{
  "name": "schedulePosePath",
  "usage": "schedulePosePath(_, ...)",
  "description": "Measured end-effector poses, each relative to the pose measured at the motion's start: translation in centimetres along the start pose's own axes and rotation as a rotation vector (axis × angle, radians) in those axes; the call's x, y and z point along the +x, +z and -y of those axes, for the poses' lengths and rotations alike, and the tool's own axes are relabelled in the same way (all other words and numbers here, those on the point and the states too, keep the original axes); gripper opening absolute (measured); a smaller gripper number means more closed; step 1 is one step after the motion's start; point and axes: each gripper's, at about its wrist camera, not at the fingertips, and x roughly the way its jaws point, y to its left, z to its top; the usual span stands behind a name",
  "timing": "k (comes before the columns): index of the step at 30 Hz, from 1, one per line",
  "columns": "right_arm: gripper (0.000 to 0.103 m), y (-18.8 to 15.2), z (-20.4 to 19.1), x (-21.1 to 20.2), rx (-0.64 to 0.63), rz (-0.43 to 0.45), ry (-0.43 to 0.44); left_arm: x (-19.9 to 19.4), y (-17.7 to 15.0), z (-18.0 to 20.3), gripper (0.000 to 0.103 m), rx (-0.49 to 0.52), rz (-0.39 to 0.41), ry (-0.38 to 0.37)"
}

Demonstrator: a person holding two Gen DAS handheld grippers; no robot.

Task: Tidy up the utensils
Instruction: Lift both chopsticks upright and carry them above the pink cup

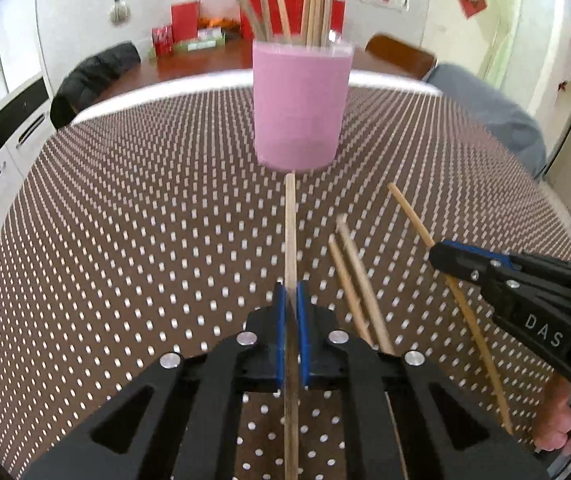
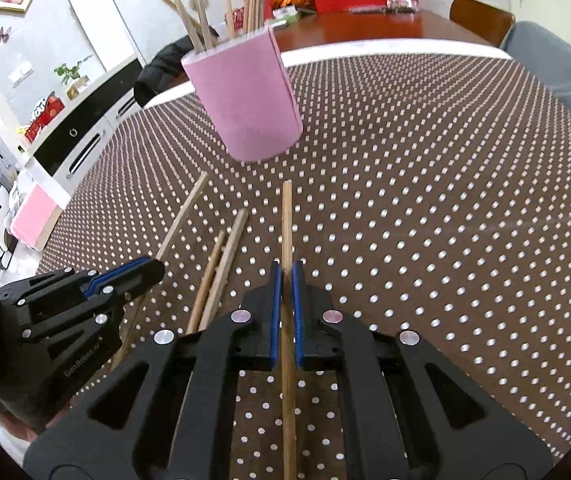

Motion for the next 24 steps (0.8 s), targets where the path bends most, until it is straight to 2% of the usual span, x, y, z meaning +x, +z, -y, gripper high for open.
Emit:
schedulePosePath(5, 0.006, 1.2, -0.5, -2.0, -0.008, 0.064, -0.018, -2.0, 1.1, -1.0, 0.007, -0.047, 0.118, -0.046)
schedulePosePath(10, 0.006, 2.3, -0.9, -3.9, -0.018, 0.126, -0.016, -3.9, 2.0, -0.8, 0.007, -0.039, 0.197, -0.010)
schedulePosePath(15, 0.006, 3.0, -1.8, -5.4, -0.052, 0.178, -0.022, -5.2, 3.3, -0.6, 0.007, -0.039, 0.249, -0.025)
schedulePosePath(19, 0.007, 2.6, -2.8, -4.4, -0.140, 0.144, -0.062, -6.1, 3.3, -0.4, 0.007, -0.038, 0.244, -0.034)
schedulePosePath(21, 0.024, 2.3, -2.8, -2.9, -0.145, 0.100, -0.111, -5.9, 2.8, -0.5, 0.007, -0.041, 0.223, -0.033)
schedulePosePath(22, 0.068, 2.3, -2.4, -2.6, -0.143, 0.083, -0.117, -5.7, 2.6, -0.7, 0.007, -0.047, 0.203, -0.034)
schedulePosePath(23, 0.086, 2.1, -2.1, -1.8, -0.130, 0.066, -0.127, -5.5, 2.4, -0.7, 0.007, -0.051, 0.189, -0.037)
schedulePosePath(24, 0.086, 1.9, -1.8, -1.5, -0.120, 0.077, -0.135, -5.2, 2.2, -0.8, 0.007, -0.052, 0.178, -0.038)
